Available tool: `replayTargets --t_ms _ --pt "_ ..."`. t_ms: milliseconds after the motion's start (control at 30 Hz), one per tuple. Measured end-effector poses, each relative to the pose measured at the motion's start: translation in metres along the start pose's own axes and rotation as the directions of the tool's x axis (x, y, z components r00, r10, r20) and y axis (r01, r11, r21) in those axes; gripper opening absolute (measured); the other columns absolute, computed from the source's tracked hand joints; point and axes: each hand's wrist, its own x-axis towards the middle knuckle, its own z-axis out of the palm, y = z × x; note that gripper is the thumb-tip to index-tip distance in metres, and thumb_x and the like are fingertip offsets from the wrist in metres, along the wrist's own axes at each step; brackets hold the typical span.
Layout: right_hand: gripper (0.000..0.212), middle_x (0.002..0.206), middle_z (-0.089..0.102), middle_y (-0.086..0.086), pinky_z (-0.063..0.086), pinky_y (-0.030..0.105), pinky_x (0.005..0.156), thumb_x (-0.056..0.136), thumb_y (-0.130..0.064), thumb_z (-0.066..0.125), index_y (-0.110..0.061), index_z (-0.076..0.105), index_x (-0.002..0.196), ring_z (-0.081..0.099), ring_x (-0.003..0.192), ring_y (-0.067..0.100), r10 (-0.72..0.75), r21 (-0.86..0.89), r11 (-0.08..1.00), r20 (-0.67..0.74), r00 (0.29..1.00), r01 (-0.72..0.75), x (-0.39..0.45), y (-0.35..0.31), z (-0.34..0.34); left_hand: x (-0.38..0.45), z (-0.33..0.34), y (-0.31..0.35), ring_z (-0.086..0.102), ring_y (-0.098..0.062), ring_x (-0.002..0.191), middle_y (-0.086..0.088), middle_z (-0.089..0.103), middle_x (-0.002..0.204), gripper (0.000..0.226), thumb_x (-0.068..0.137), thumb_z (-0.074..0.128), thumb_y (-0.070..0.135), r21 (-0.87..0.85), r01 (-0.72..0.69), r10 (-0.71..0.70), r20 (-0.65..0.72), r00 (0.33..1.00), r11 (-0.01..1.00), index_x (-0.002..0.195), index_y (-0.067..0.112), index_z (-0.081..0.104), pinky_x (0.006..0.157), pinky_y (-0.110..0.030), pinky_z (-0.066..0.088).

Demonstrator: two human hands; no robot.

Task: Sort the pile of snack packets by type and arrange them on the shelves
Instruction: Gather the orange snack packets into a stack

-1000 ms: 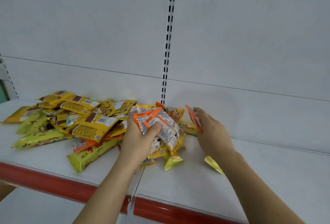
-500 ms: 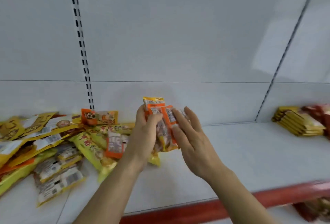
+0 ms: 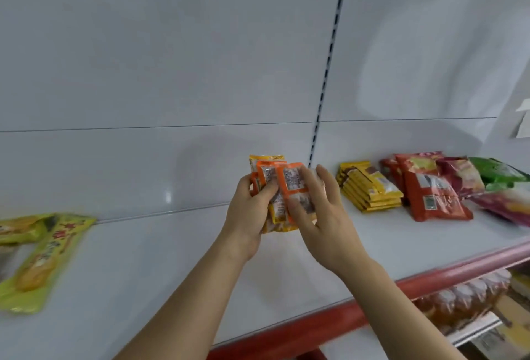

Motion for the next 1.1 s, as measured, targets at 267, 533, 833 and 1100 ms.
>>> replayTargets --t_ms 267,533,833,1100 --pt "0.069 0.167 -0.012 -0.004 0.025 0.049 0.118 0.096 -0.070 0.026 -0.043 0.006 0.156 0.007 0.152 0.030 0.069 -0.324 0.946 0.239 0.969 0.013 0.055 0.077 0.005 0.066 0.037 -0.032 0.062 -0.034 0.120 -0.008 0.064 0.131 0.044 0.101 0.056 0.042 0.760 0.047 0.182 -0.214 0.960 0.648 0.136 0.017 0.051 0.098 -0.045 0.052" --pt "0.074 0.165 -0.021 0.003 0.021 0.054 0.119 0.094 -0.073 0.012 -0.040 -0.015 0.155 -0.002 0.152 0.037 0.144 -0.432 0.900 0.427 0.893 0.061 0.052 0.098 0.013 0.071 0.031 -0.037 0.062 -0.037 0.117 -0.014 0.067 0.127 0.038 0.109 0.037 0.042 0.931 0.099 0.119 -0.149 0.982 0.353 0.132 0.014 0.048 0.089 -0.040 0.046" --pt "0.074 0.166 -0.020 -0.002 0.015 0.057 0.120 0.093 -0.075 0.011 -0.042 -0.014 0.155 -0.003 0.152 0.040 0.029 -0.449 0.876 0.411 0.911 0.174 0.036 0.091 0.006 0.062 0.028 -0.032 0.053 -0.039 0.133 -0.016 0.051 0.151 0.062 0.109 0.036 0.041 0.937 0.147 0.124 -0.195 0.973 0.318 0.160 0.012 0.020 0.106 -0.047 0.045" --pt "0.071 0.167 -0.017 -0.001 0.010 0.052 0.124 0.096 -0.072 0.011 -0.041 -0.009 0.157 -0.008 0.154 0.029 -0.019 -0.391 0.907 0.333 0.943 0.157 0.036 0.073 0.003 0.030 0.011 -0.025 0.049 -0.035 0.133 -0.013 0.051 0.149 0.058 0.105 0.048 0.038 0.970 0.059 0.319 -0.135 0.938 0.235 0.155 0.013 0.033 0.102 -0.046 0.046"
